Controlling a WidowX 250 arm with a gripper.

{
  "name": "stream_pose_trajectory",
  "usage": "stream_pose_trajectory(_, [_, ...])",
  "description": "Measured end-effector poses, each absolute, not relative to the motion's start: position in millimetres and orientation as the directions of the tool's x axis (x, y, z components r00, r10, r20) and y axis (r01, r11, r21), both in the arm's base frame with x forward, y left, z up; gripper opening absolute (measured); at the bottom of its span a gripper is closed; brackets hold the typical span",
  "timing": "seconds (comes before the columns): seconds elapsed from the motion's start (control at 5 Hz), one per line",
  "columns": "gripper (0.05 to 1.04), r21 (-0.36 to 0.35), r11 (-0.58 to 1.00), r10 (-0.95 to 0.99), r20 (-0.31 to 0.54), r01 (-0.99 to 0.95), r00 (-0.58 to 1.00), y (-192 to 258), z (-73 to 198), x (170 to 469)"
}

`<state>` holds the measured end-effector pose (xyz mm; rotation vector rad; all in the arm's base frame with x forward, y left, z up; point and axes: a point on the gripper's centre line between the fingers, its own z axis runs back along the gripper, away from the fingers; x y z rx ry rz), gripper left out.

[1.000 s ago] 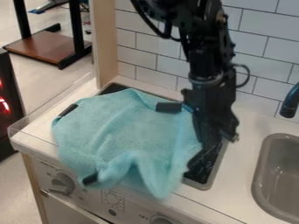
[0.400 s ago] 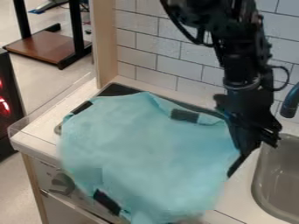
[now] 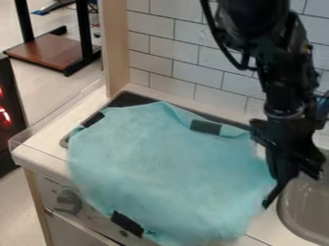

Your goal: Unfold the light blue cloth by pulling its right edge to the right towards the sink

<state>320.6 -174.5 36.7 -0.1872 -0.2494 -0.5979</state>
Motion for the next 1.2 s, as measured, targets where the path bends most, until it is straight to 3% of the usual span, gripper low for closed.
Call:
stream_pose_trajectory(0.2, [0.222,-0.103,0.809,-0.536,0.273,0.579,0.798,-176,31,322])
stream_pose_trajectory(0.6, [0.786,-0.109,0.804,-0.542,0.271,0.584,0.796,-176,32,321])
stream_pose_trajectory(0.8, [1.013,-0.116,0.789,-0.555,0.289,0.604,0.78,-178,46,318])
stream_pose_trajectory(1.0, [1.009,-0.116,0.772,-0.588,0.244,0.626,0.771,-174,48,311])
stream_pose_trajectory(1.2, [0.999,-0.098,0.755,-0.608,0.265,0.648,0.748,-174,70,315])
